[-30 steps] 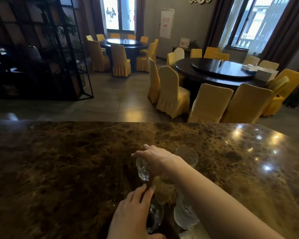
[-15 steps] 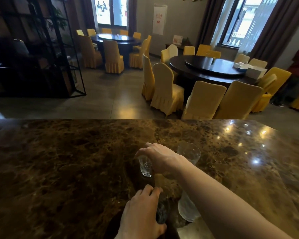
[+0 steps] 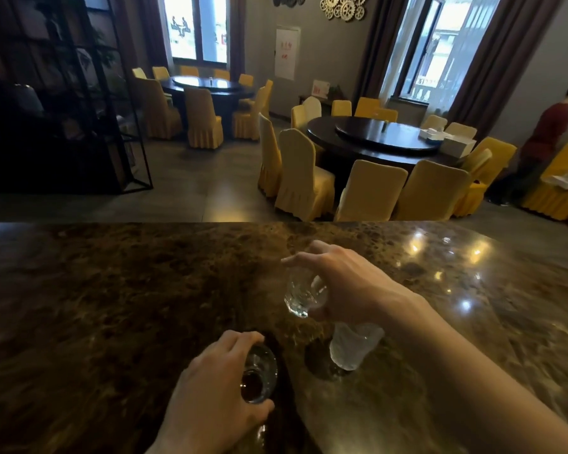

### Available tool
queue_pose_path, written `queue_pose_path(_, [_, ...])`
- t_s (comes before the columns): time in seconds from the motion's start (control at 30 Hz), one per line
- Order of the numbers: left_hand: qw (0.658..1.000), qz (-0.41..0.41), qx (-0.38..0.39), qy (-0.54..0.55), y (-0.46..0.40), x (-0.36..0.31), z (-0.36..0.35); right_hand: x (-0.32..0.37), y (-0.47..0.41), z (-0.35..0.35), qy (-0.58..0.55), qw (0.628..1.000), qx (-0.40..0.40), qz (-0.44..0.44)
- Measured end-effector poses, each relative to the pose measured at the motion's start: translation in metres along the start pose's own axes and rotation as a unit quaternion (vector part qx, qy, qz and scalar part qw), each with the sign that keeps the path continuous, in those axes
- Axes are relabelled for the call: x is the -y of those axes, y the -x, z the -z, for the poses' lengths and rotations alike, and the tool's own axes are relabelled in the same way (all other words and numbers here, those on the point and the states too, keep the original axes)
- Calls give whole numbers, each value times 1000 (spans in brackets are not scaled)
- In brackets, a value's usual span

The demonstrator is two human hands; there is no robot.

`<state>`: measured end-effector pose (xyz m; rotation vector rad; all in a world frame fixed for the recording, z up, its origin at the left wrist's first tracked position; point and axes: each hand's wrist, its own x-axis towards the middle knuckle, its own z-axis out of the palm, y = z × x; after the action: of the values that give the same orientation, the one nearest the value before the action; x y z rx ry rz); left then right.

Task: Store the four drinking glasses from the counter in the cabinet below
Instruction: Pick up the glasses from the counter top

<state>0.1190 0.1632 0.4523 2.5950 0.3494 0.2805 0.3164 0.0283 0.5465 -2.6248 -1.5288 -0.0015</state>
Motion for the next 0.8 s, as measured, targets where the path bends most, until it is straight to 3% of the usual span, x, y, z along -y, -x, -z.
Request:
queue_pose_path(0.37, [993, 107, -18, -52, 112, -49, -27, 16, 186, -39, -33, 997, 30, 60])
queue_pose_path(0.8, [984, 172, 40, -17, 211, -70, -101, 30, 289, -172, -93, 978, 183, 28])
